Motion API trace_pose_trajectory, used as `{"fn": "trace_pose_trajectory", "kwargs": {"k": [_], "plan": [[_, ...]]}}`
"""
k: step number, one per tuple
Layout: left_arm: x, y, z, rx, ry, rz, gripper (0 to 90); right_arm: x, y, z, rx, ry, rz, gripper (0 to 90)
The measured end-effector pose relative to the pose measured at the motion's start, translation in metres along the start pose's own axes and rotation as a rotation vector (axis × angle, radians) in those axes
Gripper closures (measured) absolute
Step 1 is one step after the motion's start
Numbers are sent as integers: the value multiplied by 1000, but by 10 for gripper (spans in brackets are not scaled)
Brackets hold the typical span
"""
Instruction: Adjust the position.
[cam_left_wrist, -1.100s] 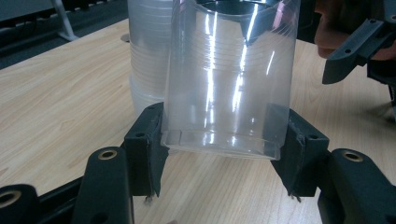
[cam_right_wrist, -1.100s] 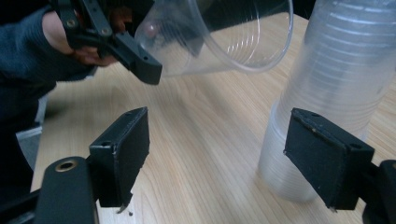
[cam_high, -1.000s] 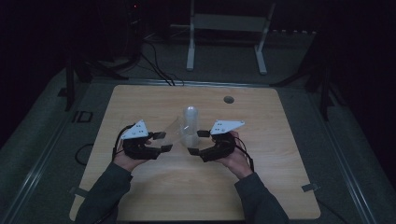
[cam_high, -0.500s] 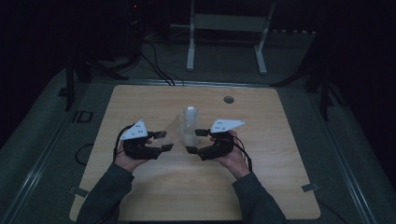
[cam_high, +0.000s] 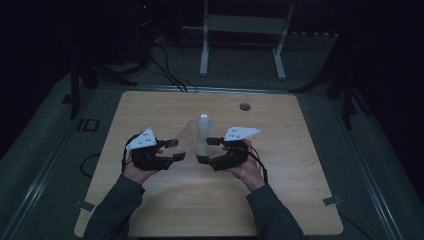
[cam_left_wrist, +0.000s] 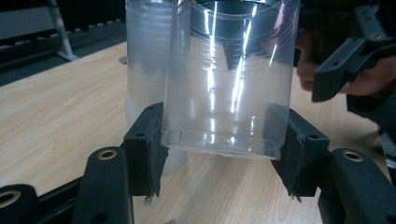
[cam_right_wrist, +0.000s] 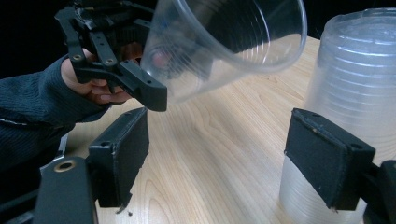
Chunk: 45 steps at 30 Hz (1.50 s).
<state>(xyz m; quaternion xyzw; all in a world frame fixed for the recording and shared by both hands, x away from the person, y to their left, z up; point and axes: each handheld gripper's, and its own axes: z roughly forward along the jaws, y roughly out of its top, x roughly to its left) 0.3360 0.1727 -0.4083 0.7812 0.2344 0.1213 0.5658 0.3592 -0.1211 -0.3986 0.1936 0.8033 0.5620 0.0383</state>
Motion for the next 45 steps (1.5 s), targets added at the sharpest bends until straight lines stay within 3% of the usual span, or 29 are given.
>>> {"fn": "trace_pose_trajectory", "kwargs": {"k": [5,18,30,45], "plan": [[-1,3,-4,-45,-9,-8,414,0,3,0,-24,0,2,225],[-3,5,-5,-83,3,-13,414,-2,11,-2,-89,19,11,232],[-4,7,-8,-123,7,-20,415,-1,18,1,-108,39,6,229],[-7,7,-7,-133,-4,-15,415,-1,24,7,-133,128,34,174]]}}
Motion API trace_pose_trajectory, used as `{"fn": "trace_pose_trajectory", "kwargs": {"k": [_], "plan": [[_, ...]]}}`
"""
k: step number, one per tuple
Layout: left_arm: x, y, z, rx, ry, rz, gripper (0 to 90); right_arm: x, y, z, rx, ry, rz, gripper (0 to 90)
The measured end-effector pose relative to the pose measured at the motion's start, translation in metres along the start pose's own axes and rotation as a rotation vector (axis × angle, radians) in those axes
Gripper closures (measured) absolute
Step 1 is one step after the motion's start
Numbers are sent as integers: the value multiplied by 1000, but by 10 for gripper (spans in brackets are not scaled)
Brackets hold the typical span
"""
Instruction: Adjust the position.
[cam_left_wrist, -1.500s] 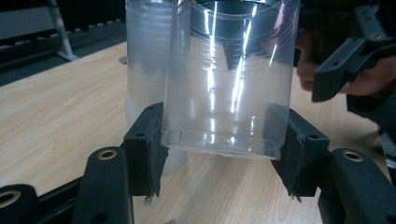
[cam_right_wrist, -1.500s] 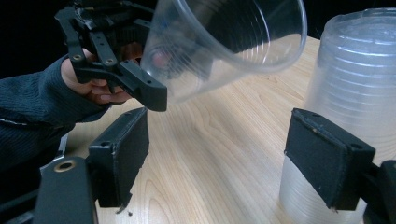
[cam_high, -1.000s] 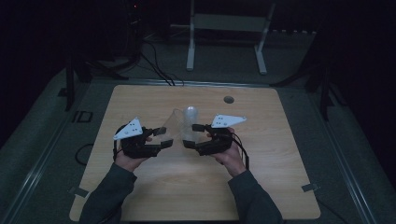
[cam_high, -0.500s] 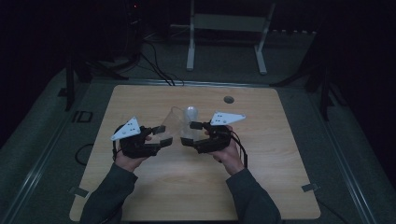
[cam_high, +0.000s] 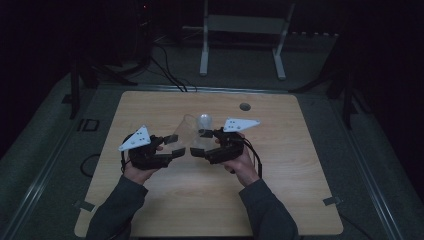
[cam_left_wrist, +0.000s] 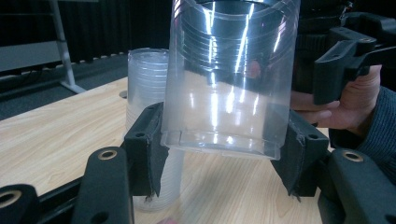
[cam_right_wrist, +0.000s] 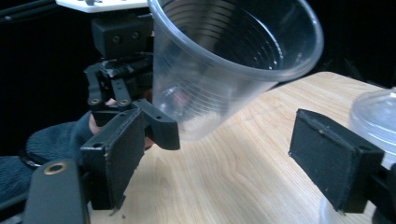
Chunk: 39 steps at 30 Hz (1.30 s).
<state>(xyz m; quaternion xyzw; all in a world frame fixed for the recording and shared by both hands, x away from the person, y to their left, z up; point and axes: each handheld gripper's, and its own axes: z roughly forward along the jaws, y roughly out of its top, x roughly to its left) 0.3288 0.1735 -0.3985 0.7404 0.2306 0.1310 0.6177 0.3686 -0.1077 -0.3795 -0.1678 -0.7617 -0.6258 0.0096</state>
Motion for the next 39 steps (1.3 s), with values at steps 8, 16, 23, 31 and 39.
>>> {"fn": "trace_pose_trajectory", "kwargs": {"k": [8,16,23,31,39], "plan": [[0,-1,2,-5,-13,-8,415,-1,2,5,-36,29,24,174],[-1,-2,4,-6,-28,-13,415,-4,6,7,-75,49,51,178],[-1,-4,6,-11,-46,-24,415,-6,7,8,-100,73,69,201],[-2,-6,10,-16,-70,-38,415,-7,7,8,-134,93,85,212],[-1,-6,10,-5,-74,-33,413,-7,8,7,-132,84,80,287]]}}
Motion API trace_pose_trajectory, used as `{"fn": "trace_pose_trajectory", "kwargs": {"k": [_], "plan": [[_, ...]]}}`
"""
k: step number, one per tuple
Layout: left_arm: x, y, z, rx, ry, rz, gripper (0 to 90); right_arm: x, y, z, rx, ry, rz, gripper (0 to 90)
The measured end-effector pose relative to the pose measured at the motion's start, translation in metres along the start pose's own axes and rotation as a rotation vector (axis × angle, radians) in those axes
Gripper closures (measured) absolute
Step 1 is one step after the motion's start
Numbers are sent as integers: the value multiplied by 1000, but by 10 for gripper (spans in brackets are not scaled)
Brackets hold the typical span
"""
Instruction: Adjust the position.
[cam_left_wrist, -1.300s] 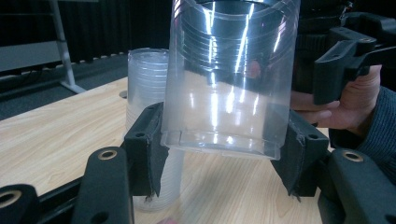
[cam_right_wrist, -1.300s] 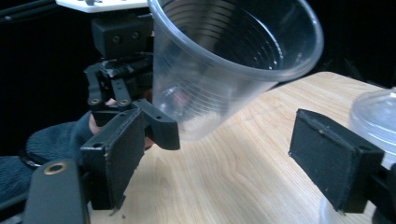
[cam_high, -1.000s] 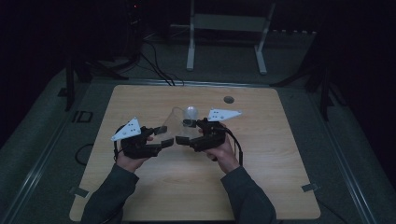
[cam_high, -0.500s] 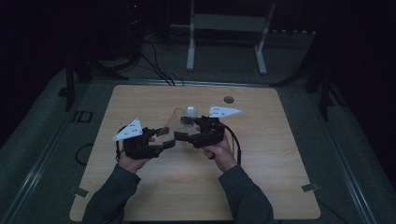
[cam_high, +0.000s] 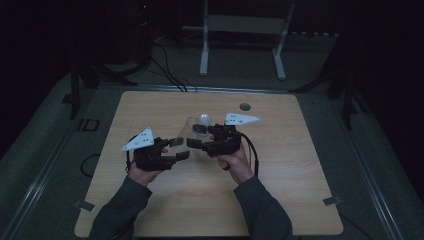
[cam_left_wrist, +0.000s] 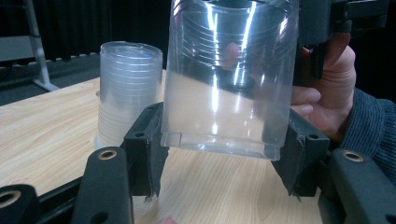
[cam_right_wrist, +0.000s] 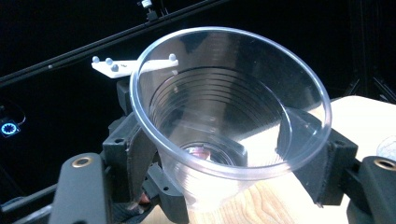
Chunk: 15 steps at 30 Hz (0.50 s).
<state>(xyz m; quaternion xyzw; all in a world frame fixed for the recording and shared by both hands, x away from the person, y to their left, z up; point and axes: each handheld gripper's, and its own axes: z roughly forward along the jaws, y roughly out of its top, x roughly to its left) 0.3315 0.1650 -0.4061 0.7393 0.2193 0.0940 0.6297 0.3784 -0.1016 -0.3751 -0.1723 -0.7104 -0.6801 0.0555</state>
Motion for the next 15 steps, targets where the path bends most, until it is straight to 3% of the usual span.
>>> {"fn": "trace_pose_trajectory", "kwargs": {"k": [9,15], "plan": [[-2,2,1,44,15,10,337,2,0,0,17,-23,-16,302],[-3,4,-1,61,38,29,298,4,1,0,53,-71,-46,301]]}}
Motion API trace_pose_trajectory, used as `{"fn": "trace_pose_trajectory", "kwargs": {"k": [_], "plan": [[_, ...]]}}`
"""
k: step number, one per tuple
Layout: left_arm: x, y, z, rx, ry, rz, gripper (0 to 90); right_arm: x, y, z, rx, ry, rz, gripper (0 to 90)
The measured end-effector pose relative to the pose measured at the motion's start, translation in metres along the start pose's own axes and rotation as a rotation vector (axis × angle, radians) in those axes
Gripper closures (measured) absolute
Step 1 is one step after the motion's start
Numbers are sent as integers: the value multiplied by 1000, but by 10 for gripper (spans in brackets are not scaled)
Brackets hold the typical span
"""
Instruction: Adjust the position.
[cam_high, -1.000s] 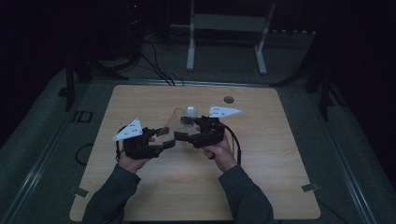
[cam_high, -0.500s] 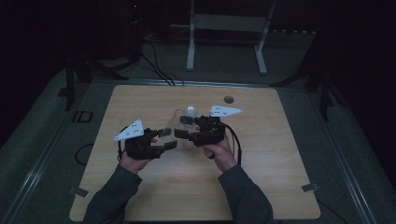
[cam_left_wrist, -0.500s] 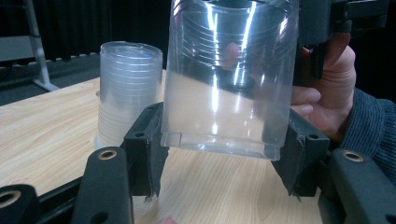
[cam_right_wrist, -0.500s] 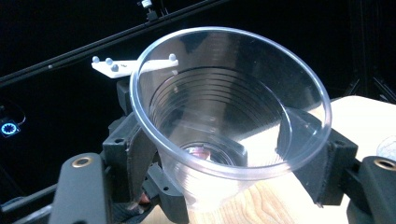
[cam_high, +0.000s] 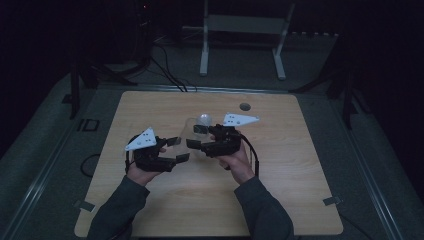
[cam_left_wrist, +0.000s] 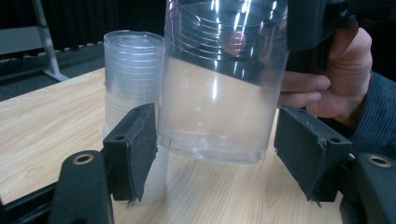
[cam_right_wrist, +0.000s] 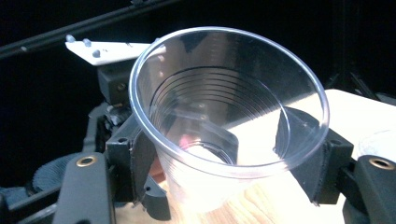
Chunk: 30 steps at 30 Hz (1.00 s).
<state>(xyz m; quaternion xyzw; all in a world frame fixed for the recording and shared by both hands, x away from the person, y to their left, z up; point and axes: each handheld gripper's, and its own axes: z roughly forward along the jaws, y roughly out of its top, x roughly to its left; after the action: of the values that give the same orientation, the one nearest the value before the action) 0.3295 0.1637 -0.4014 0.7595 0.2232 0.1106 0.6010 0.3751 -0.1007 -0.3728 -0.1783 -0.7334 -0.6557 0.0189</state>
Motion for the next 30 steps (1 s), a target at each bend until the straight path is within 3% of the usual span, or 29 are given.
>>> {"fn": "trace_pose_trajectory", "kwargs": {"k": [6,8,22,30], "plan": [[-2,2,-1,13,20,12,291,2,1,-1,16,-18,-15,301],[-3,2,0,37,42,22,287,2,1,-2,21,-24,-19,301],[-7,5,3,96,81,51,283,9,3,-2,68,-78,-78,301],[-10,5,5,128,106,72,284,13,5,-1,111,-130,-109,301]]}}
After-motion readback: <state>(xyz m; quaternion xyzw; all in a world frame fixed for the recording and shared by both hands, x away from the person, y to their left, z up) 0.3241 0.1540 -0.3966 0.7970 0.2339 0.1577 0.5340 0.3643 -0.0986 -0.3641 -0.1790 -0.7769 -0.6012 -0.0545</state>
